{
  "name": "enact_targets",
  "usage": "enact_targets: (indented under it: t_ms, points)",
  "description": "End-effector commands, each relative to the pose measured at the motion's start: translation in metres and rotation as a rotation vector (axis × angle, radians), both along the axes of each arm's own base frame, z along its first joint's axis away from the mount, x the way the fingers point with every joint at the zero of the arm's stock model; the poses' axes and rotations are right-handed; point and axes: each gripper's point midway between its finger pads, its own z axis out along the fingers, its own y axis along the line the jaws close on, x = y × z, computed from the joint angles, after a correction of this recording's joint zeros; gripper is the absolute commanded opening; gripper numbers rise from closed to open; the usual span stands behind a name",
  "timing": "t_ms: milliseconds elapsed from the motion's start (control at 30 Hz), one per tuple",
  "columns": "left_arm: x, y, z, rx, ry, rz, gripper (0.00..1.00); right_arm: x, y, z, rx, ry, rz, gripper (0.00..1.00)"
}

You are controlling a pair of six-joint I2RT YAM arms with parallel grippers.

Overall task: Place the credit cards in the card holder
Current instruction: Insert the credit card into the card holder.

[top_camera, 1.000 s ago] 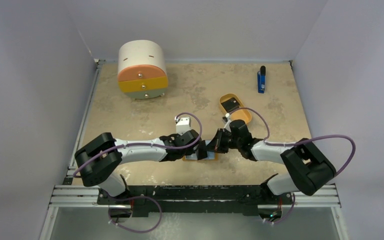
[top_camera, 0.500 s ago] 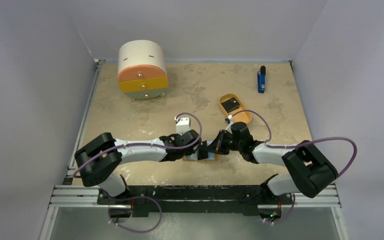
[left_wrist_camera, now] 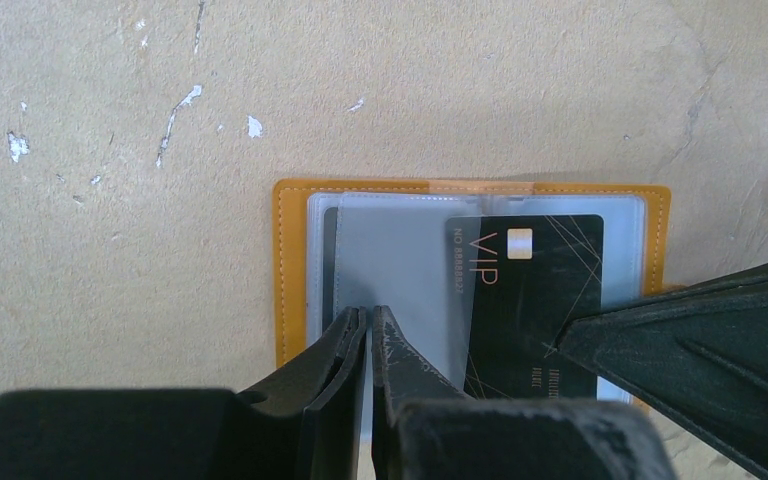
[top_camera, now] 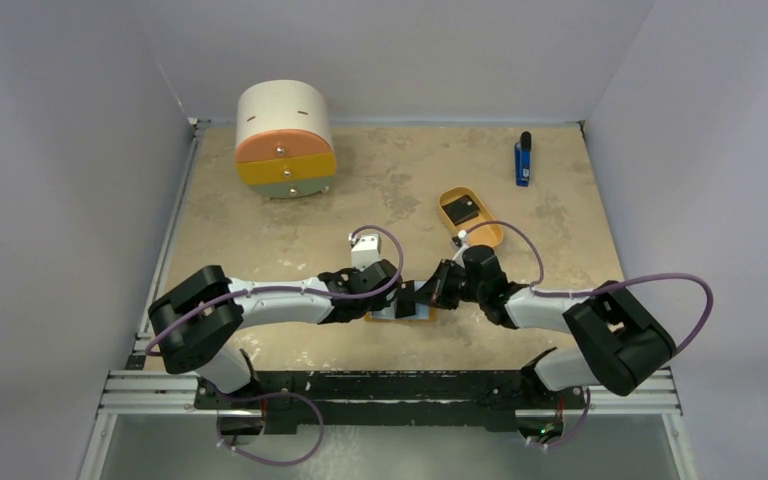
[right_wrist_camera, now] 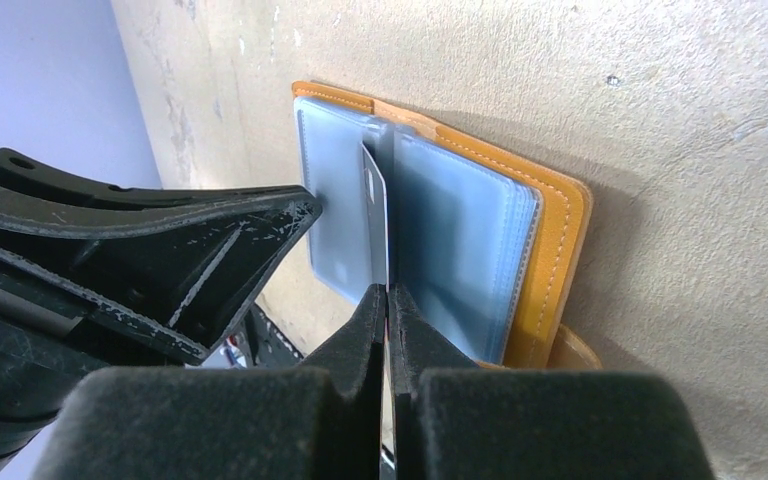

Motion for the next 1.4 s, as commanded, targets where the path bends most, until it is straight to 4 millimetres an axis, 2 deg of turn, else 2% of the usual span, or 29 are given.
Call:
enact_targets:
  t_ms: [0,133,867,1000,1133,1367]
  points:
    - [-0.012,0.023,-0.017,0.078,0.054,0.014,0.07,0.007,-0.004,-0.001,-0.012,-0.027,-0.043,0.00]
    - [-0.012,0.023,-0.017,0.077,0.053,0.014,0.07,0.011,-0.002,0.002,-0.005,-0.047,-0.039,0.00]
    - [-0.011,0.019,-0.014,0.054,0.053,0.019,0.07,-0.010,0.020,-0.006,0.038,0.029,0.095,0.00]
    - [-0.012,0.019,-0.012,0.047,0.051,0.019,0.07,-0.010,0.020,-0.003,0.030,0.030,0.106,0.21]
    - [-0.010,0.018,-0.001,0.033,0.036,0.022,0.07,-0.008,0.017,-0.001,-0.014,0.023,0.109,0.34]
    - [-0.002,0.022,0.032,-0.007,-0.019,0.044,0.15,-0.005,0.016,0.001,-0.046,0.011,0.123,0.34]
